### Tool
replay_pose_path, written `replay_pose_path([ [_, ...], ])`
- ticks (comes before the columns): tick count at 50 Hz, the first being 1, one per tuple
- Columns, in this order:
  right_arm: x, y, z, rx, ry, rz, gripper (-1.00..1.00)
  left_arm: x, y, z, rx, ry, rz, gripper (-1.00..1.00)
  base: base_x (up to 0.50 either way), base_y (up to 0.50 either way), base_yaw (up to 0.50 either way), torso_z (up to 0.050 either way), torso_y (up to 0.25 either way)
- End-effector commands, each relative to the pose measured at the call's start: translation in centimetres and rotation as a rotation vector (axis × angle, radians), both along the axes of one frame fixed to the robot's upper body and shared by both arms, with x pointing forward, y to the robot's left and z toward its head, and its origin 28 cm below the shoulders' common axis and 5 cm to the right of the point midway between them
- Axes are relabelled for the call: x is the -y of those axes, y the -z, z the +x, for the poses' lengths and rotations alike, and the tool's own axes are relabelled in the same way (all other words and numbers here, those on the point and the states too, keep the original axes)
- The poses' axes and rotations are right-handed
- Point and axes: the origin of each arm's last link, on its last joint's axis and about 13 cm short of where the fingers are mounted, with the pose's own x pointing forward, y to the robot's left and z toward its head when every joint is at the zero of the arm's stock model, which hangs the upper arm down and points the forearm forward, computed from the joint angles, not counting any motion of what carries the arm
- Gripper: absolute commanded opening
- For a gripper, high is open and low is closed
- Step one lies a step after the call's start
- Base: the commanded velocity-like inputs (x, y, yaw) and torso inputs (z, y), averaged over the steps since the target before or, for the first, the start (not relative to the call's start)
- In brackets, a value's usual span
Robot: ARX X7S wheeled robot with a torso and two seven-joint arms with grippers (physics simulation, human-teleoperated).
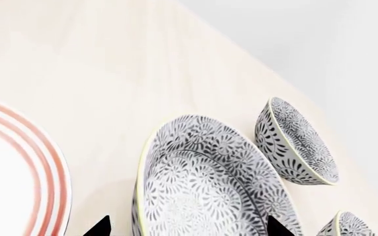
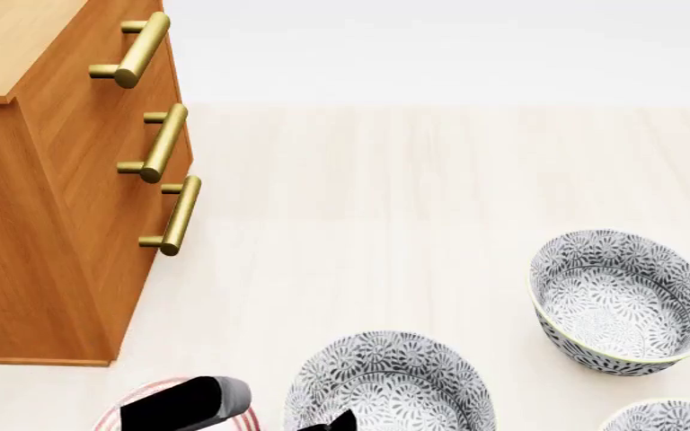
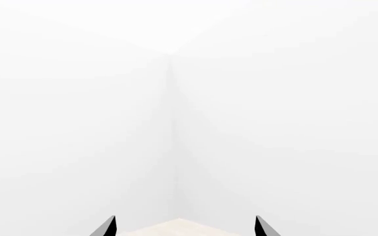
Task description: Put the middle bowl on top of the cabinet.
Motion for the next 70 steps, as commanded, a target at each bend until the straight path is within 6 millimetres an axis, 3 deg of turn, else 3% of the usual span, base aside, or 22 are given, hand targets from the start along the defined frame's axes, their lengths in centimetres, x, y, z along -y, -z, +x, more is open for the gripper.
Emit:
replay_pose_path([
  [1, 0.0, 0.0, 0.0, 0.002, 0.0, -0.001, 1.0, 0.2, 0.6, 0.1, -0.011, 0.014, 0.008, 1.0, 0.0, 0.0, 0.0, 0.0, 0.0],
  [24, -0.1, 0.1, 0.2, -0.002, -0.005, -0.002, 1.0, 0.6, 2.3, 0.6, -0.041, 0.043, 0.039, 1.0, 0.0, 0.0, 0.0, 0.0, 0.0],
  [43, -0.2, 0.1, 0.3, -0.003, -0.006, -0.004, 1.0, 0.8, 2.5, 0.5, -0.04, 0.063, 0.032, 1.0, 0.0, 0.0, 0.0, 0.0, 0.0],
  [44, -0.2, 0.1, 0.3, -0.004, -0.007, -0.004, 1.0, 0.8, 2.5, 0.5, -0.039, 0.066, 0.024, -1.0, 0.0, 0.0, 0.0, 0.0, 0.0],
  [60, -0.2, 0.0, 0.3, 0.0, -0.007, -0.004, 1.0, 0.8, 2.4, 0.2, -0.007, 0.072, 0.003, -1.0, 0.0, 0.0, 0.0, 0.0, 0.0],
  [70, -0.1, 0.0, 0.3, 0.001, -0.006, -0.004, 1.0, 0.8, 2.3, 0.0, 0.001, 0.076, -0.01, -1.0, 0.0, 0.0, 0.0, 0.041, 0.161],
])
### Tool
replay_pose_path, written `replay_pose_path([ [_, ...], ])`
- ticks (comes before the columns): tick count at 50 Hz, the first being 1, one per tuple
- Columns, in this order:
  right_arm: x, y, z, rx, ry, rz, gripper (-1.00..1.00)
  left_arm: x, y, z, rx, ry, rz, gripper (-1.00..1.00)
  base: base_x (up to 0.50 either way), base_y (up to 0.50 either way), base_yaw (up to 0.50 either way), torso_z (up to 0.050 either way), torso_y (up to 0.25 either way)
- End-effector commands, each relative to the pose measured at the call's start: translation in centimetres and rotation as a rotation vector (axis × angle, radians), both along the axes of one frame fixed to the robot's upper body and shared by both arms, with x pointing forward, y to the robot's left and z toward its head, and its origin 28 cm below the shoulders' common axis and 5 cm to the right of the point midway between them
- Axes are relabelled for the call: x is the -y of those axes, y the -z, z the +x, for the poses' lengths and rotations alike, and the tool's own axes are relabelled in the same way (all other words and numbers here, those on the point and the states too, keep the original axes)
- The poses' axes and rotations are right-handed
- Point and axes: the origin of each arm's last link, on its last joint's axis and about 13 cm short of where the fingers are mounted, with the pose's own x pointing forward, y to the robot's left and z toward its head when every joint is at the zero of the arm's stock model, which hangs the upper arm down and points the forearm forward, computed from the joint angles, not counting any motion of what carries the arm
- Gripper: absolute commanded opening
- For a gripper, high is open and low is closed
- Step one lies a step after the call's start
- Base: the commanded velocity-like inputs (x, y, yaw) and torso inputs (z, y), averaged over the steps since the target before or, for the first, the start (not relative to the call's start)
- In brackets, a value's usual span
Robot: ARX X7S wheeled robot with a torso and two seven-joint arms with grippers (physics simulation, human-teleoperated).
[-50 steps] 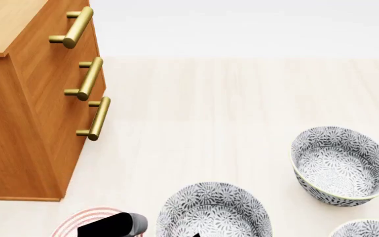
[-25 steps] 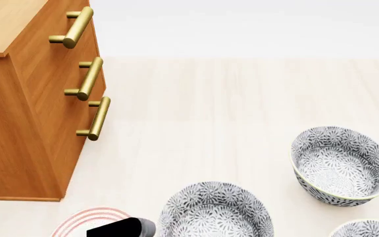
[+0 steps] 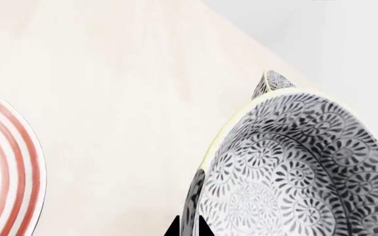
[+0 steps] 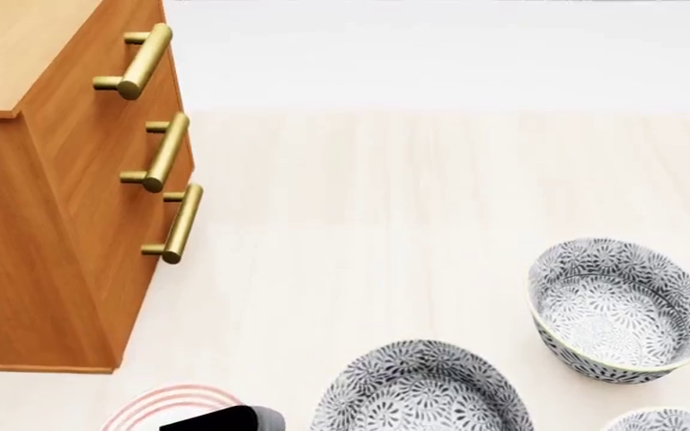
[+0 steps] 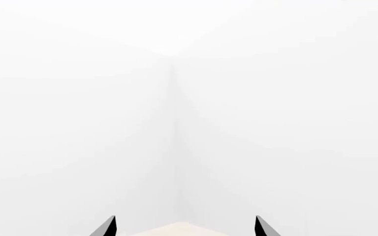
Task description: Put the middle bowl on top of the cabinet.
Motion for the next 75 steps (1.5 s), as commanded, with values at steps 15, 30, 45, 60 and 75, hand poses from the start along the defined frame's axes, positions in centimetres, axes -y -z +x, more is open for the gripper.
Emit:
replay_pose_path([
  [15, 0.1, 0.0, 0.0, 0.005, 0.001, 0.0, 1.0, 0.1, -0.4, -0.1, 0.023, 0.009, -0.034, -1.0, 0.0, 0.0, 0.0, 0.043, 0.176],
  [30, 0.0, 0.0, 0.2, 0.003, -0.002, 0.0, 1.0, -0.1, -1.6, -0.3, 0.085, 0.003, -0.028, -1.0, 0.0, 0.0, 0.0, 0.044, 0.176],
  [45, -0.1, -0.1, 0.2, 0.006, -0.001, -0.001, 1.0, -0.3, -4.7, -2.1, 0.205, 0.053, -0.066, -1.0, 0.0, 0.0, 0.0, 0.044, 0.171],
  [60, -0.2, -0.1, 0.1, 0.011, 0.003, 0.0, 1.0, -1.9, -11.8, -3.3, 0.451, 0.06, -0.089, -1.0, 0.0, 0.0, 0.0, 0.046, 0.18],
  [75, -0.8, -0.2, 0.3, 0.012, 0.002, -0.001, 1.0, -5.0, -20.1, -2.9, 0.687, -0.018, -0.081, -1.0, 0.0, 0.0, 0.0, 0.046, 0.193],
])
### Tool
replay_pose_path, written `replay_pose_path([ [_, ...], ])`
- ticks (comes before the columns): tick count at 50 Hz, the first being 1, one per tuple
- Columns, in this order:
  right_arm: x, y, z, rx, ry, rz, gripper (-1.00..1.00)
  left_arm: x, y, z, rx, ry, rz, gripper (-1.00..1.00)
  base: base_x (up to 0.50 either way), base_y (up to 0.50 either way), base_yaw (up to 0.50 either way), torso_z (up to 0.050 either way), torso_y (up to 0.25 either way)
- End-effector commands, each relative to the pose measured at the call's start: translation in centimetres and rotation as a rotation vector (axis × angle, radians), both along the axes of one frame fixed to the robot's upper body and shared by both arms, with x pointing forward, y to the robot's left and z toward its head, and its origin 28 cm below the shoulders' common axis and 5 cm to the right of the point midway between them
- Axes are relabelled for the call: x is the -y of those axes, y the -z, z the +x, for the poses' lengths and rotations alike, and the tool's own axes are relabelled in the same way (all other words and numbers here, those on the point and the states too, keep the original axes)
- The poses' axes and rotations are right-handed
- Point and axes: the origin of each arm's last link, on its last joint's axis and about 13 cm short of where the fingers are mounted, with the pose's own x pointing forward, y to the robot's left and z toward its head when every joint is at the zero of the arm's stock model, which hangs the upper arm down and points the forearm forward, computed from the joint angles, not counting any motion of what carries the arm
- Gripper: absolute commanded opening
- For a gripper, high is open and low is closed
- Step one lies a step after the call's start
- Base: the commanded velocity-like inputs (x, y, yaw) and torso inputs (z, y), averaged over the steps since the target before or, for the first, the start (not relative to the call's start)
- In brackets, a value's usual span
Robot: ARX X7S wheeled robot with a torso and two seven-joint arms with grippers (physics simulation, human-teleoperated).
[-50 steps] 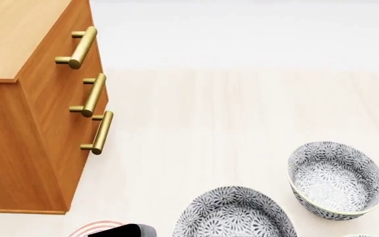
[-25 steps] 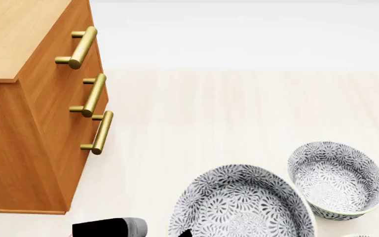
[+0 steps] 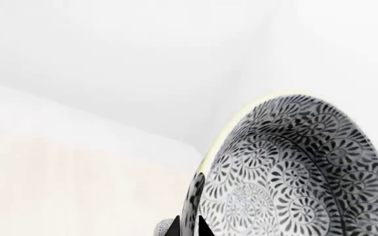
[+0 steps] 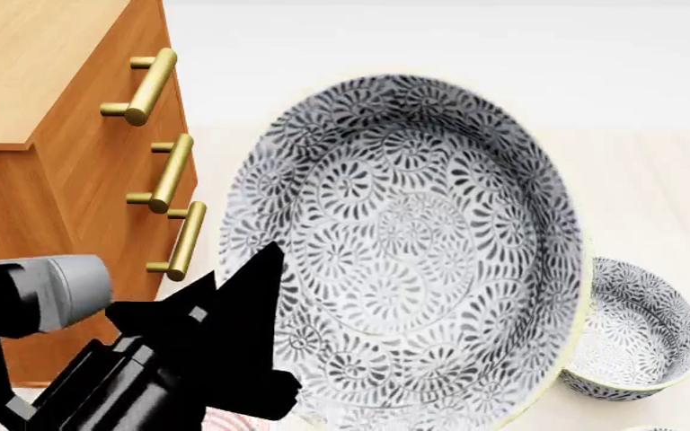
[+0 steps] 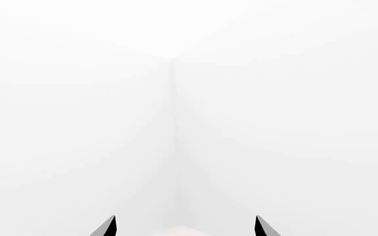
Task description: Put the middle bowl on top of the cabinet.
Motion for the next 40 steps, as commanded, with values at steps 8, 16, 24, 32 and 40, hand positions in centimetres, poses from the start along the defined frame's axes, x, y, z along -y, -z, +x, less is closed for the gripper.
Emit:
replay_pose_path([
  [8, -1.2, -0.3, 0.5, 0.0, -0.001, 0.0, 1.0, -2.6, -8.9, -1.4, 0.236, -0.033, 0.029, -1.0, 0.0, 0.0, 0.0, 0.027, 0.084],
  [16, -1.8, -0.5, 1.1, -0.004, -0.003, -0.003, 1.0, -3.0, -13.9, -2.4, 0.246, -0.087, 0.022, -1.0, 0.0, 0.0, 0.0, 0.0, 0.0],
  [24, -2.1, -0.4, 1.7, -0.008, -0.009, -0.005, 1.0, -3.4, -18.1, -0.7, 0.152, -0.294, 0.012, -1.0, 0.0, 0.0, 0.0, 0.0, 0.0],
  [32, -2.1, -0.4, 1.7, -0.013, -0.014, -0.009, 1.0, -4.2, -22.5, 2.5, -0.041, -0.484, -0.018, -1.0, 0.0, 0.0, 0.0, 0.0, 0.0],
  [40, -1.9, -0.5, 1.1, -0.009, -0.011, -0.006, 1.0, -5.5, -24.3, 7.6, -0.335, -0.654, -0.028, -1.0, 0.0, 0.0, 0.0, 0.0, 0.0],
])
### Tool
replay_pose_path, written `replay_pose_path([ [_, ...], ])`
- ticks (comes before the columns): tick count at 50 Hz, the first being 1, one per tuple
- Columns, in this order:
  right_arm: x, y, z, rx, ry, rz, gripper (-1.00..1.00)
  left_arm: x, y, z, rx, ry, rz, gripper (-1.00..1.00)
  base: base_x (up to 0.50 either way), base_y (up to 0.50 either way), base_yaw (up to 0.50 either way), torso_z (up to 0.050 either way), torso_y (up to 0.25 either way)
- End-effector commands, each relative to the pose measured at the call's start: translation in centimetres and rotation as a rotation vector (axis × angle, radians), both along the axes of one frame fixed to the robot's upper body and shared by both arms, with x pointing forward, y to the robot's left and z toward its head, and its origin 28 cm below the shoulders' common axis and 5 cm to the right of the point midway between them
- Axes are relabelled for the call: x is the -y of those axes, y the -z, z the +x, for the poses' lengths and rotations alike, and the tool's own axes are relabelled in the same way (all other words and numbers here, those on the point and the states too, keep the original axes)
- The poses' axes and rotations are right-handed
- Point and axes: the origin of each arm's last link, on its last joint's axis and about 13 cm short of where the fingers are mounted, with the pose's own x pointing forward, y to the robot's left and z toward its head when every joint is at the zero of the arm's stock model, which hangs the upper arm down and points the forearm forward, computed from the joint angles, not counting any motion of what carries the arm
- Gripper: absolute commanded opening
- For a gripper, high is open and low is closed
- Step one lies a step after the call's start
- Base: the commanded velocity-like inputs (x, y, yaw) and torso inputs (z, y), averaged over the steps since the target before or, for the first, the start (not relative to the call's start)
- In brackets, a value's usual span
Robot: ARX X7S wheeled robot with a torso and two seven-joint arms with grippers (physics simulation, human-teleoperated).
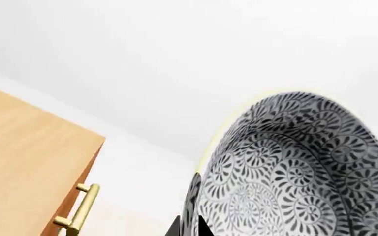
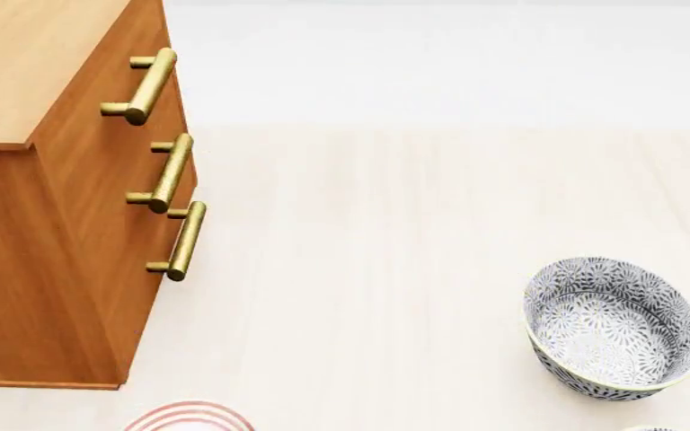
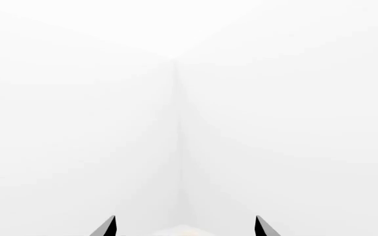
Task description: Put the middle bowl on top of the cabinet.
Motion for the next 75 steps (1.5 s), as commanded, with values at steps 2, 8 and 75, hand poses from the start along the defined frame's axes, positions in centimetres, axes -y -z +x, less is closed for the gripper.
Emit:
replay_pose_path([
  [2, 0.0, -0.1, -0.4, 0.0, -0.001, 0.0, 1.0, -2.3, -4.5, 5.0, -0.272, -0.28, -0.12, -1.0, 0.0, 0.0, 0.0, 0.0, 0.0],
  [8, 0.2, -0.2, -0.5, 0.004, -0.001, 0.004, 1.0, -2.7, -4.7, 7.5, -0.369, -0.393, -0.135, -1.0, 0.0, 0.0, 0.0, 0.0, 0.0],
  [75, 0.3, 0.1, 0.2, 0.009, -0.002, -0.004, 1.0, -11.2, 4.1, 18.4, -0.648, -0.785, -0.316, -1.0, 0.0, 0.0, 0.0, 0.0, 0.0],
])
